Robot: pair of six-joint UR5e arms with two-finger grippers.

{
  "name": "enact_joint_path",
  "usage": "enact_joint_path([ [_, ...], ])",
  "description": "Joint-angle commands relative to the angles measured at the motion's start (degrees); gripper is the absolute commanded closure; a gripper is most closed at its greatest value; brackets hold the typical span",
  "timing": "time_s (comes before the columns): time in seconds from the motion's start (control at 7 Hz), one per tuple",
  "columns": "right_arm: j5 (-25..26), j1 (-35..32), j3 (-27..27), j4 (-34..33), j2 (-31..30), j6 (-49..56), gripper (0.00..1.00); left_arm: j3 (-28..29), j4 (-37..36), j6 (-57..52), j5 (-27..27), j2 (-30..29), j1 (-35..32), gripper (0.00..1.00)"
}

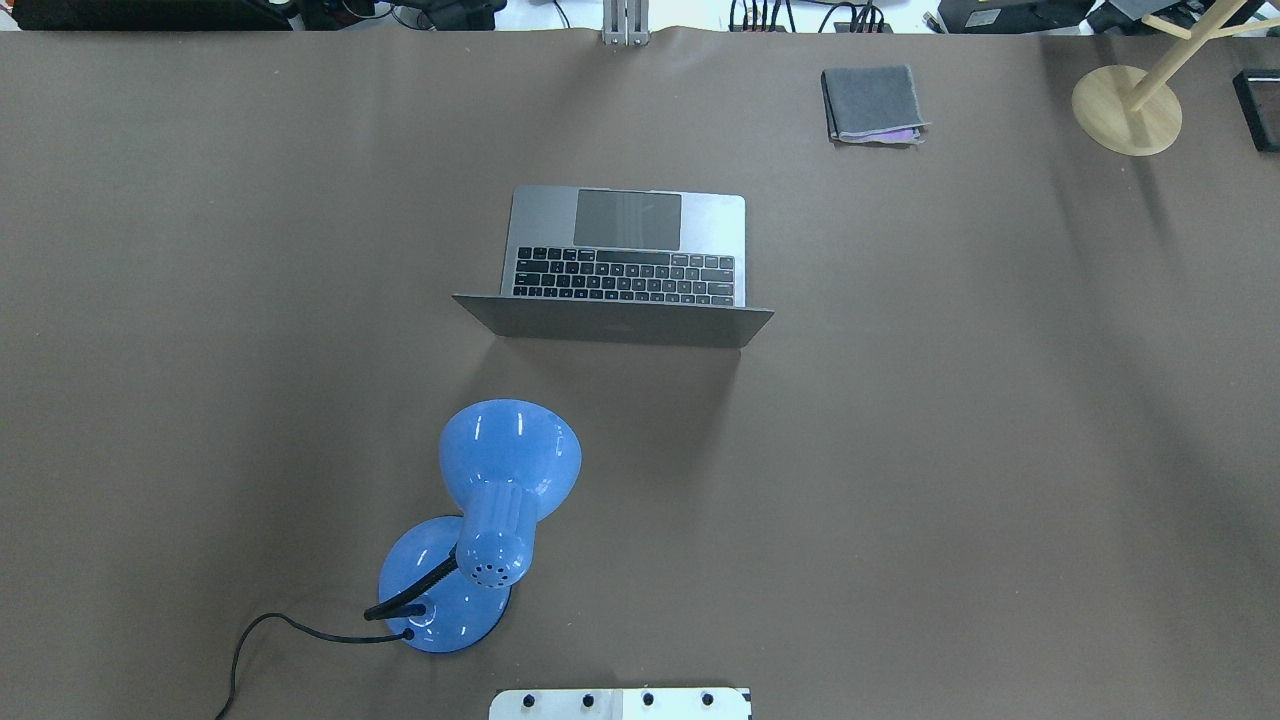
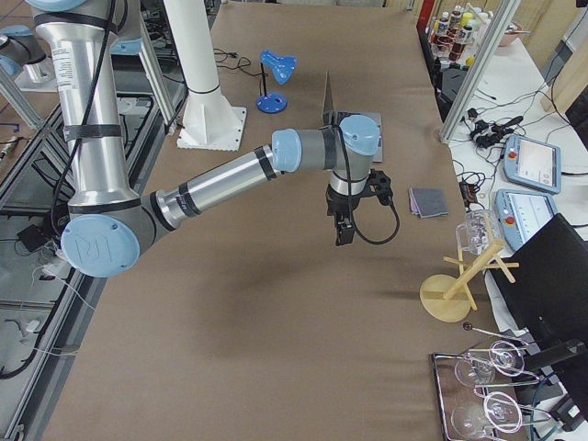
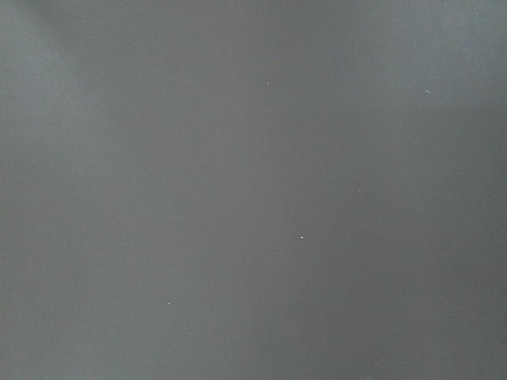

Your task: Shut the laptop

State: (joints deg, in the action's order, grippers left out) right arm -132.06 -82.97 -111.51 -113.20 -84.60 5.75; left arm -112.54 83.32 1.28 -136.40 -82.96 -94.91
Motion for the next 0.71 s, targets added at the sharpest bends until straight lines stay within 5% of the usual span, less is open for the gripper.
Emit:
enact_joint_path([
  [0.0, -1.1, 0.0, -0.1, 0.0, 0.0, 0.0, 0.0, -0.3, 0.1, -0.3, 0.5, 0.2, 0.1, 0.02],
  [0.57, -1.0, 0.0, -0.2, 0.0, 0.0, 0.0, 0.0, 2.2, 1.2, -0.7, 0.6, -0.1, -0.1, 0.02],
])
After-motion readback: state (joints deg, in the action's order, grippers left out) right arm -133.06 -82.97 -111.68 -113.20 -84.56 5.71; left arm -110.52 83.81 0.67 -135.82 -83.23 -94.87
